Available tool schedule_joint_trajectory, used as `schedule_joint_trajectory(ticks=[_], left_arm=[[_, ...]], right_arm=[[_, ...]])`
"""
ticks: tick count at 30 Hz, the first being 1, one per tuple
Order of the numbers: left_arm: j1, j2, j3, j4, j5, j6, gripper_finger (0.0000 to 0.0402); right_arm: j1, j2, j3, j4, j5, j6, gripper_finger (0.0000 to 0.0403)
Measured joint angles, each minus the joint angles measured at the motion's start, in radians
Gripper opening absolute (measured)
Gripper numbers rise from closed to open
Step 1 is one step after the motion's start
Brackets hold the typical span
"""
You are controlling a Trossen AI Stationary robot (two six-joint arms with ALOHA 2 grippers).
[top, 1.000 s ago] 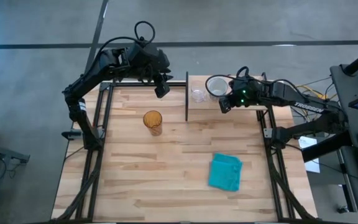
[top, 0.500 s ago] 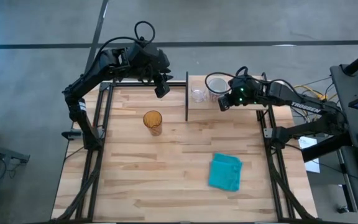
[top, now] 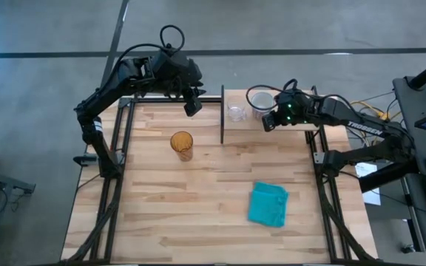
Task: Stack small to large cups/mugs on shelf
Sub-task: Put the red mug on the shelf
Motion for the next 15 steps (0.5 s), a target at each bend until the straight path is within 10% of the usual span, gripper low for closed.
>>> schedule_joint_trajectory(ticks=[15], left_arm=[[0.0,0.0,0.0,0.0,0.0,0.0,0.0105]], right_arm=[[-0.038,-0.027,-0.003,-0.016,-0.013,-0.006,0.0067]])
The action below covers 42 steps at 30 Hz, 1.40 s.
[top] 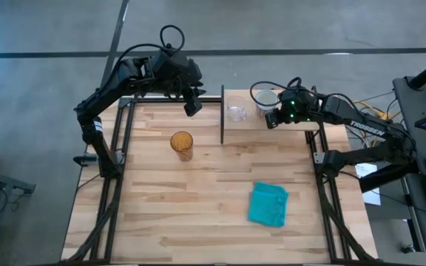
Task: Stack small to large cups/mugs on shelf
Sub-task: Put the red mug on the shelf
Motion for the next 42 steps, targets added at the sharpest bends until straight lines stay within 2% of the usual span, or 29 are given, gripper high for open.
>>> schedule_joint_trajectory(ticks=[8,22,34,42], left_arm=[[0.0,0.0,0.0,0.0,0.0,0.0,0.0105],[0.0,0.0,0.0,0.0,0.0,0.0,0.0105],[0.0,0.0,0.0,0.0,0.0,0.0,0.0105],[0.0,0.0,0.0,0.0,0.0,0.0,0.0105]], right_arm=[[0.0,-0.002,0.0,0.003,-0.007,-0.006,0.0091],[0.0,-0.002,0.021,-0.002,-0.007,-0.043,0.0095],[-0.001,-0.002,0.028,-0.09,-0.004,-0.051,0.0097],[-0.003,-0.002,0.03,-0.09,0.005,-0.091,0.0139]])
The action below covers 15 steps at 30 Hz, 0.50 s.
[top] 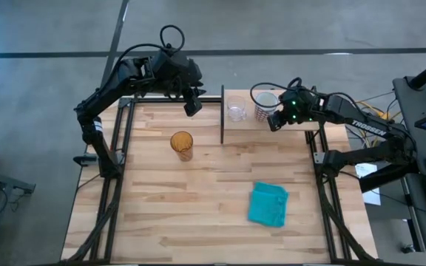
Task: Stack small to large cups/mugs on shelf
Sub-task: Put the red mug on the shelf, then put the brown cup on the shelf
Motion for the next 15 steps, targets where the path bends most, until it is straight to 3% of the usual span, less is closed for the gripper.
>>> schedule_joint_trajectory(ticks=[8,15], left_arm=[[0.0,0.0,0.0,0.0,0.0,0.008,0.0105],[0.0,0.0,0.0,-0.022,0.0,0.007,0.0105]], right_arm=[[-0.001,0.0,0.029,-0.011,-0.016,-0.006,0.0168],[0.0,-0.003,0.181,-0.131,-0.112,-0.017,0.0162]])
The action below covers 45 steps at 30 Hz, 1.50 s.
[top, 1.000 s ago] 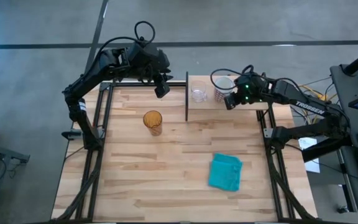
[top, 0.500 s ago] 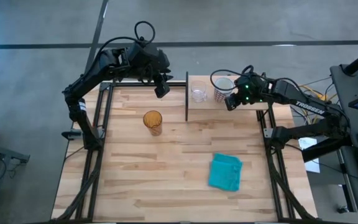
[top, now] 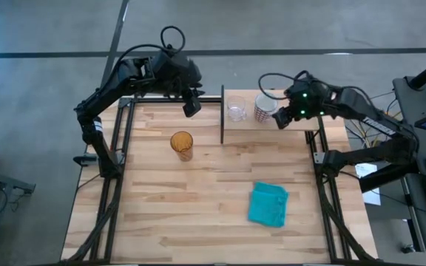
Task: Stack small to large cups/mugs on shelf
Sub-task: Put the brown cup on the shelf
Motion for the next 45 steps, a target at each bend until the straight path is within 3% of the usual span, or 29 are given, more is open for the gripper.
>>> schedule_joint_trajectory(ticks=[8,11,15,21,26,29,34,38,45], left_arm=[[0.0,-0.005,0.0,-0.106,0.0,-0.009,0.0105],[0.0,-0.006,0.0,-0.131,0.0,-0.009,0.0105],[0.0,-0.006,0.0,-0.199,0.0,-0.059,0.0105],[0.0,-0.007,-0.002,-0.281,0.006,-0.158,0.0105],[-0.001,-0.009,-0.011,-0.284,0.173,-0.207,0.0105],[-0.012,-0.01,-0.037,-0.283,0.198,-0.248,0.0105],[-0.038,-0.01,-0.143,-0.282,0.192,-0.272,0.0105],[-0.073,-0.016,-0.3,-0.284,0.193,-0.315,0.0105],[-0.128,-0.045,-0.558,-0.283,0.193,-0.418,0.0105]], right_arm=[[0.0,0.0,0.18,-0.308,-0.007,0.021,0.0155],[0.01,-0.002,0.218,-0.332,-0.076,0.062,0.0155],[0.044,0.003,0.227,-0.278,-0.177,0.075,0.0155],[0.156,0.055,0.217,-0.113,-0.237,0.127,0.0155],[0.291,0.14,0.216,0.071,-0.309,0.077,0.0155],[0.347,0.198,0.216,0.14,-0.312,-0.034,0.0154],[0.388,0.263,0.215,0.147,-0.321,-0.036,0.0146],[0.392,0.269,0.221,0.145,-0.404,0.048,0.0136],[0.397,0.234,0.229,0.153,-0.411,0.053,0.013]])
